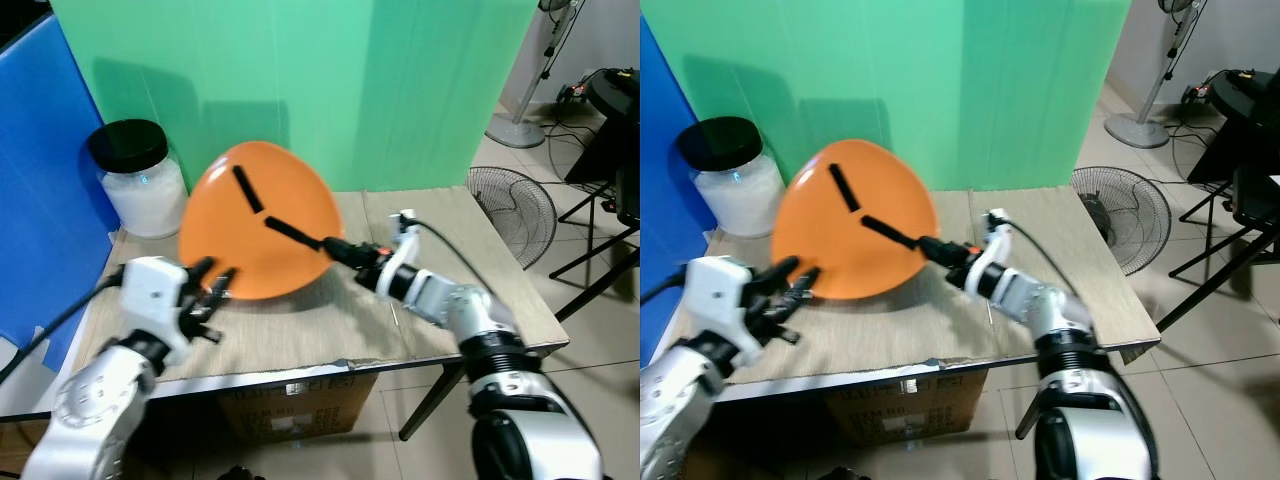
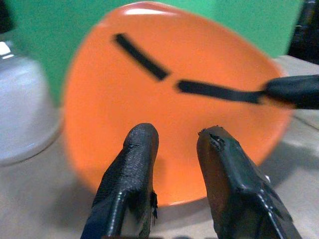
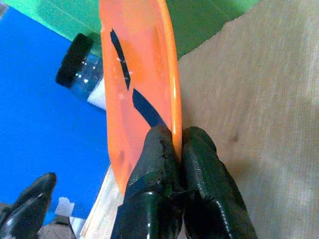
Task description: Setting the table
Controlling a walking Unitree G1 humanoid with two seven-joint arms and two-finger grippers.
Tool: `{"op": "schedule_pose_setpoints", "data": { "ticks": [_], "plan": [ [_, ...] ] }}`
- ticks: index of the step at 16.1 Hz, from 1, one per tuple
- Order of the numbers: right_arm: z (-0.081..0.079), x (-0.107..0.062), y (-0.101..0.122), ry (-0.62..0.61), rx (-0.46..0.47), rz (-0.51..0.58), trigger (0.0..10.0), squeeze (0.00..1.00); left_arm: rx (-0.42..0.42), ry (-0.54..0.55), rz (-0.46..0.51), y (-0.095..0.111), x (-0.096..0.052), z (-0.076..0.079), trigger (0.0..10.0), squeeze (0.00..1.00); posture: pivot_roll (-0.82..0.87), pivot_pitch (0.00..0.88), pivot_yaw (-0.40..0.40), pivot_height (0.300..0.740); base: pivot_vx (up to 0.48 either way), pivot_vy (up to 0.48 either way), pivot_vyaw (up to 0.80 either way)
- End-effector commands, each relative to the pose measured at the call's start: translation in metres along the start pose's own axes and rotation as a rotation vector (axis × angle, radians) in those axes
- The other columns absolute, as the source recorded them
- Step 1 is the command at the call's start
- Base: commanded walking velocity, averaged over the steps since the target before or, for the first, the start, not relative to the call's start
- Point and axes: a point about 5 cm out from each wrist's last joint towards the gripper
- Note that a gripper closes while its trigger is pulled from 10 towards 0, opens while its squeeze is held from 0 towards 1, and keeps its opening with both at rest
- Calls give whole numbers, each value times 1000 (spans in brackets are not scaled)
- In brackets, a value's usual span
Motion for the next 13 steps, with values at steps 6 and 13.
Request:
{"op": "schedule_pose_setpoints", "data": {
  "ticks": [6,13],
  "plan": [
    [-12,-30,29,221,-14,59,0,0,-244,248,116,-3,-26,-60,10000,27,-60,0,-6,740,0,0,0],
    [-19,-37,22,303,-47,7,0,0,-633,-79,263,8,-12,-40,10000,0,-65,0,6,740,0,0,0]
  ]
}}
Point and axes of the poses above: a point about 5 cm out from each wrist's last joint towards the gripper, its own x axis pointing out of the wrist towards the gripper, its own y axis along the axis of the wrist's last joint, z = x × y, and after that the axes turned 2 degrees about x, right-handed
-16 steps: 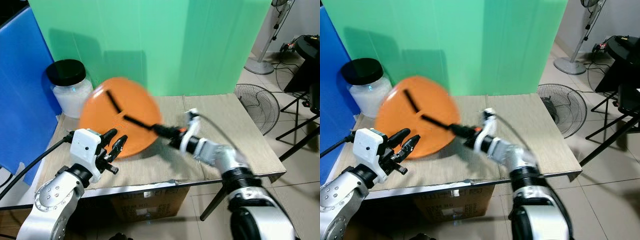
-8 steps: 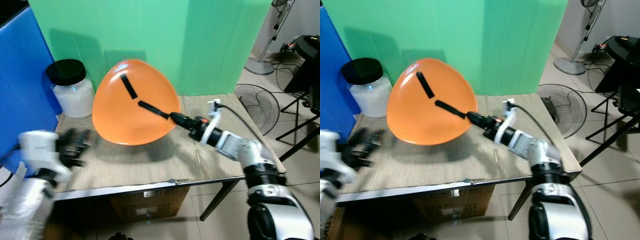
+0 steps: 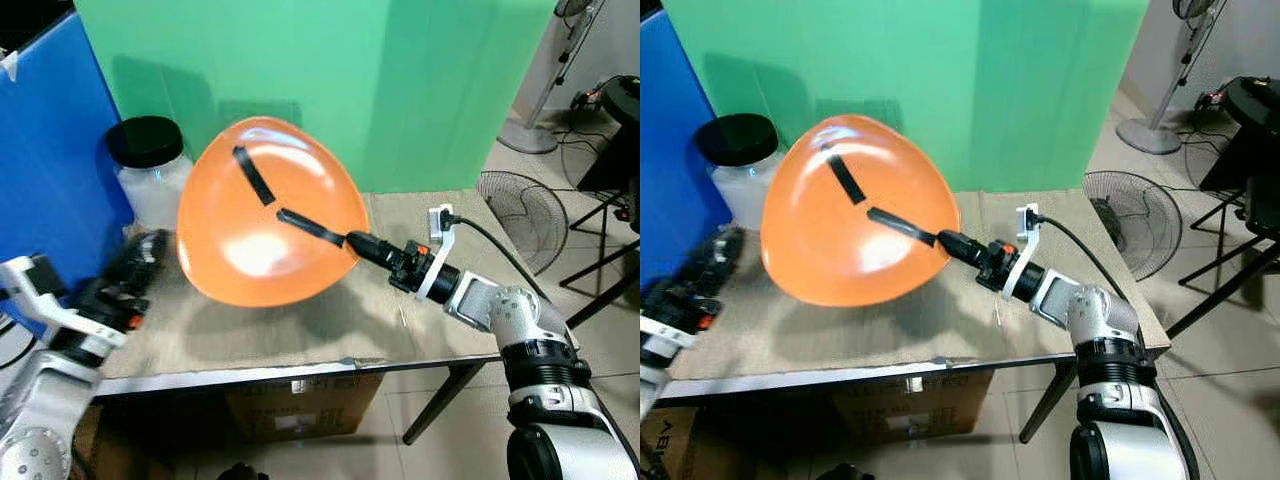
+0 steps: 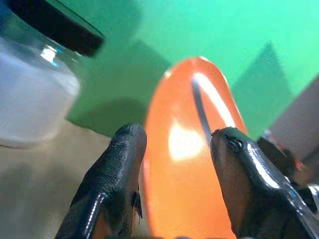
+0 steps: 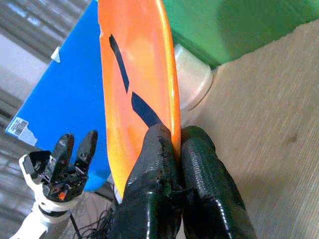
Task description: Setting the table
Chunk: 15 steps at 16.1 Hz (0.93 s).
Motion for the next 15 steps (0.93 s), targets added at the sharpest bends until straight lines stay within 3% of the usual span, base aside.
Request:
{"op": "schedule_pose_setpoints", "data": {
  "ticks": [1,4,6,7,8,9,10,12,13,15],
  "plan": [
    [-15,4,6,105,-26,14,0,0,-5,-31,-81,-11,5,1,10000,0,-64,0,7,740,0,0,0],
    [-18,4,3,129,-29,3,0,0,0,-16,-167,-22,9,-4,10000,0,-68,0,16,740,0,0,0],
    [-19,3,4,135,-31,9,0,0,-14,-22,-163,-22,10,-4,9725,0,-70,0,21,740,0,0,0],
    [-19,2,4,137,-32,13,0,0,-29,-28,-149,-20,11,-3,3843,0,-69,0,22,740,0,0,0],
    [-19,2,5,137,-32,16,0,0,-25,-26,-142,-19,11,-3,3098,0,-69,0,23,740,0,0,0],
    [-19,1,5,136,-34,18,0,0,-11,-24,-137,-18,11,-4,4471,0,-69,0,23,740,0,0,0],
    [-19,0,6,132,-36,24,0,0,-8,-37,-113,-15,9,-2,10000,0,-69,0,26,740,0,0,0],
    [-18,-2,8,127,-38,30,0,0,-23,-26,-105,-13,6,-2,10000,27,-68,0,27,740,0,0,0],
    [-18,-2,8,129,-38,31,0,0,-23,-24,-111,-14,5,-3,10000,1000,-62,0,25,740,0,0,0],
    [-20,-1,8,140,-37,27,0,0,-34,-38,-149,-19,5,-2,10000,1000,-65,0,26,740,0,0,0]
  ]
}}
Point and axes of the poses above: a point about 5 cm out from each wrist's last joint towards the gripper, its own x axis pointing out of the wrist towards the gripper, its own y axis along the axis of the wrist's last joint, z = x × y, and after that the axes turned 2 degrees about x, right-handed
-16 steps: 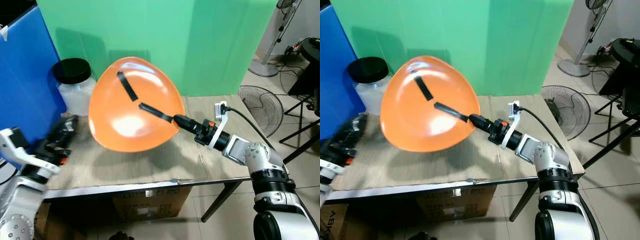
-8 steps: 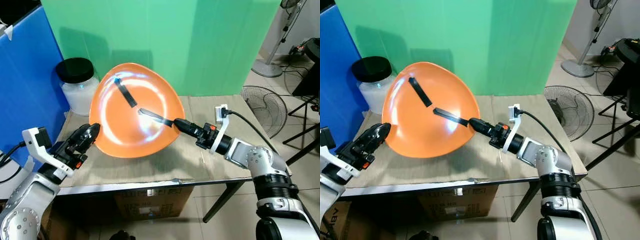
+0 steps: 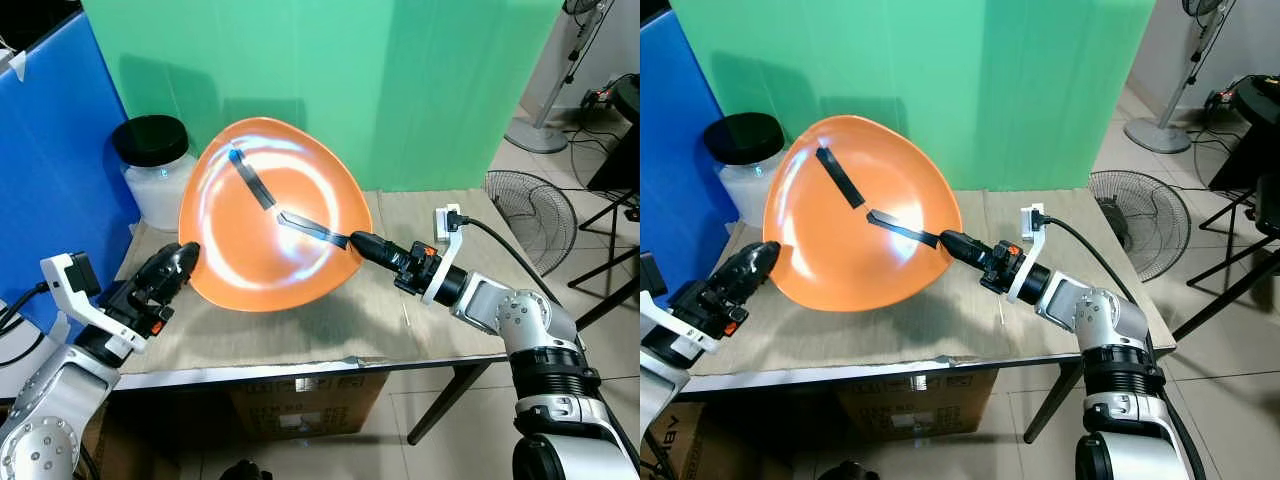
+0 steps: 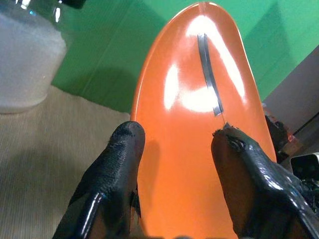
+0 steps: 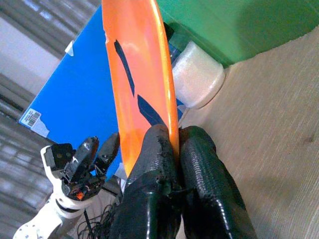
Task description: Setting the table
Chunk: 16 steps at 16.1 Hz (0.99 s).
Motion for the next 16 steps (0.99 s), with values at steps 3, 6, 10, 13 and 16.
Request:
{"op": "schedule_pose_setpoints", "data": {
  "ticks": [3,6,10,13,16],
  "plan": [
    [-15,5,7,127,-12,32,0,0,-40,-19,-70,-10,3,2,10000,0,-68,0,29,740,0,0,0],
    [-13,3,10,112,-18,41,0,0,-3,23,64,4,4,-2,10000,298,-71,0,32,740,0,0,0],
    [-14,1,15,110,-23,56,0,0,-23,29,92,9,3,-3,10000,925,-70,0,40,740,0,0,0],
    [-15,-1,15,121,-21,66,0,0,-40,-2,52,3,7,0,10000,0,-71,0,51,740,0,0,0],
    [-17,-2,9,138,-9,70,0,0,-50,-46,-30,-8,15,2,10000,0,-71,0,76,740,0,0,0]
  ]
}}
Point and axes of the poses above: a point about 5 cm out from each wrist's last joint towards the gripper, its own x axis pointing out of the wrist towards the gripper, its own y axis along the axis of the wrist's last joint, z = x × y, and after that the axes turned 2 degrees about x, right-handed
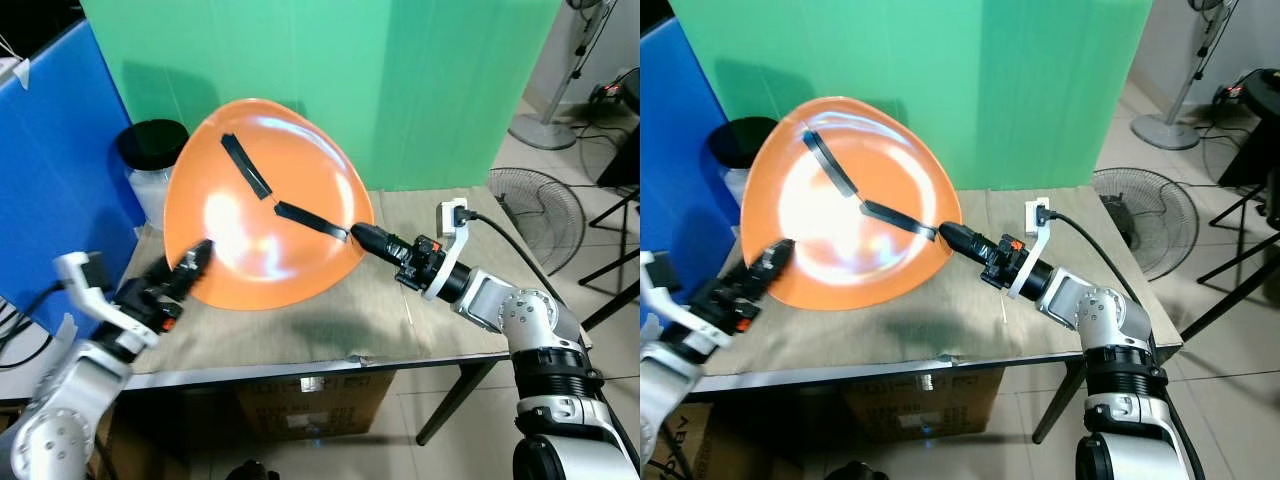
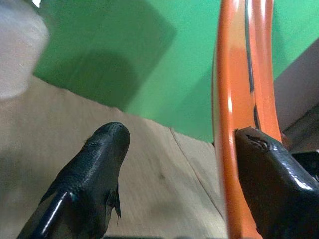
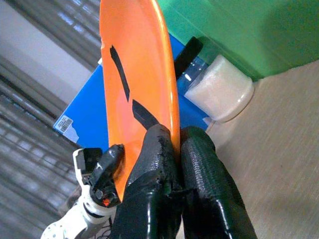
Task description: Setting the table
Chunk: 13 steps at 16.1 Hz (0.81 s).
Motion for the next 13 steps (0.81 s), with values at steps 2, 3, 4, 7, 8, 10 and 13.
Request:
{"op": "schedule_pose_setpoints", "data": {
  "ticks": [2,3,4,7,8,10,13],
  "plan": [
    [-7,-2,1,56,-2,34,0,0,7,-38,-16,5,7,2,10000,0,-73,0,88,740,0,0,0],
    [-6,-3,0,54,-1,34,0,0,1,-51,-5,8,9,3,10000,0,-73,0,89,740,0,0,0],
    [-6,-3,-1,52,0,34,0,0,-1,-54,0,9,9,3,10000,0,-73,0,89,740,0,0,0],
    [-5,-4,0,39,-1,35,0,0,-10,-40,44,14,6,2,3843,0,-68,0,84,740,0,0,0],
    [-5,-4,0,37,-1,33,0,0,-10,-35,47,13,4,2,3686,0,-68,0,84,740,0,0,0],
    [-6,-2,0,39,-1,29,275,0,-13,-34,46,11,3,3,1569,0,-59,0,76,740,0,0,0],
    [-5,1,0,34,-7,27,3804,0,-33,-42,58,10,3,5,0,0,-55,0,72,740,0,0,0]
  ]
}}
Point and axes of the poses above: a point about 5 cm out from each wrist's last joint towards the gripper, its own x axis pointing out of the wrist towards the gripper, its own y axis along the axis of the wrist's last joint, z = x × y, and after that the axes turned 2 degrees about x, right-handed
